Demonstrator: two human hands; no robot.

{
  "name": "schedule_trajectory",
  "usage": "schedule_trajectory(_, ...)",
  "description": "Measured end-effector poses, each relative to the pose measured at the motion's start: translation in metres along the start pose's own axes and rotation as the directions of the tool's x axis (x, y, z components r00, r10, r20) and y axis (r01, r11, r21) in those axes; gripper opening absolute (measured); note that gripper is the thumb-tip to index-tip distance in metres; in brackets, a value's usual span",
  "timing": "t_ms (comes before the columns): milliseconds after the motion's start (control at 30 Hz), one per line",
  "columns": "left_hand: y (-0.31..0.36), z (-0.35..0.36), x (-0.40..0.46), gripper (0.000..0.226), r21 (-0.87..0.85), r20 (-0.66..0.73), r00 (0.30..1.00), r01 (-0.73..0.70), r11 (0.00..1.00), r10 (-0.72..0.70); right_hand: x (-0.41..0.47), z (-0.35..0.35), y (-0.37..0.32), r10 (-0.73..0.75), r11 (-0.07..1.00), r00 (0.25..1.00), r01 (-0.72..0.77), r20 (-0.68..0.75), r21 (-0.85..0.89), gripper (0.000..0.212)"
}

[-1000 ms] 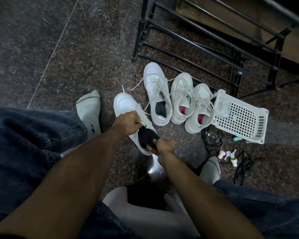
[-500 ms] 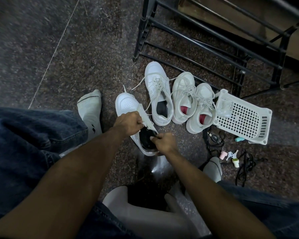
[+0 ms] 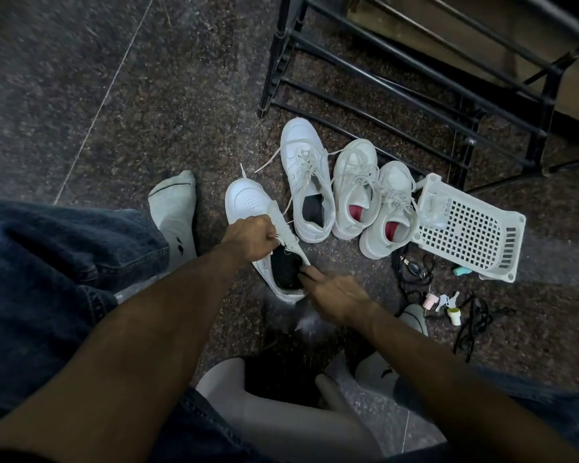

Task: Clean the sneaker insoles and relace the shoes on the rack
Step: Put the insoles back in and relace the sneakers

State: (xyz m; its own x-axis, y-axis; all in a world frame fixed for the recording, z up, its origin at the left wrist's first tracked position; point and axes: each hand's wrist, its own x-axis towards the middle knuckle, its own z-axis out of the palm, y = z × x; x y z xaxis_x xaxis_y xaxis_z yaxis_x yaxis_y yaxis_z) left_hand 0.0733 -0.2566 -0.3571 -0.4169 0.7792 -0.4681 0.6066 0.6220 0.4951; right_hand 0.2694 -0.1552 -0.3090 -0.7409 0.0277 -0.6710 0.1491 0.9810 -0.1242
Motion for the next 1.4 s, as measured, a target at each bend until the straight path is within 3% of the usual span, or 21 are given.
schedule_trajectory(200, 0.0, 0.001, 0.001, 0.022, -0.006, 0.006, 1.0, 0.01, 1.0, -0.01, 0.026, 0.001, -0.021, 0.087, 0.994, 0.996, -0.085, 0.013, -0.071, 0.042)
schedule_trajectory(300, 0.0, 0.0, 0.001, 0.021, -0.007, 0.011, 1.0, 0.018, 1.0, -0.018, 0.023, -0.005, -0.022, 0.011, 0.996, 1.0, -0.009, 0.015, -0.09, 0.032)
schedule_trajectory(433, -0.001, 0.002, 0.002, 0.021, -0.016, 0.013, 1.0, 0.025, 1.0, -0.025, 0.011, -0.004, -0.015, 0.01, 1.0, 1.0, -0.01, 0.018, 0.012, 0.034)
schedule_trajectory(633, 0.001, 0.003, 0.0, 0.021, -0.016, -0.003, 1.0, 0.028, 0.999, -0.028, 0.032, -0.01, -0.025, 0.063, 0.994, 0.972, -0.081, 0.226, 0.072, 0.035)
schedule_trajectory(733, 0.001, 0.004, 0.0, 0.02, -0.015, -0.014, 0.999, 0.036, 0.999, -0.036, 0.044, -0.01, -0.03, 0.071, 0.994, 0.962, -0.089, 0.265, 0.056, 0.035)
schedule_trajectory(867, 0.001, 0.005, 0.002, 0.019, -0.02, -0.015, 0.998, 0.058, 0.998, -0.058, 0.043, -0.011, -0.03, 0.061, 0.997, 0.97, -0.07, 0.236, 0.028, 0.037)
schedule_trajectory(1000, 0.002, 0.005, 0.002, 0.02, -0.023, -0.015, 0.998, 0.052, 0.998, -0.053, 0.028, 0.0, -0.032, 0.139, 0.99, 0.986, -0.139, 0.094, -0.005, 0.033)
schedule_trajectory(1267, 0.006, 0.008, -0.003, 0.022, -0.01, -0.04, 0.998, 0.057, 0.998, -0.057, 0.047, 0.0, -0.034, 0.138, 0.989, 0.969, -0.144, 0.203, 0.017, 0.036)
schedule_trajectory(1400, 0.015, 0.017, -0.015, 0.02, -0.014, -0.123, 0.992, 0.039, 0.999, -0.041, 0.034, 0.0, -0.031, 0.125, 0.983, 0.976, -0.146, 0.177, 0.11, 0.039)
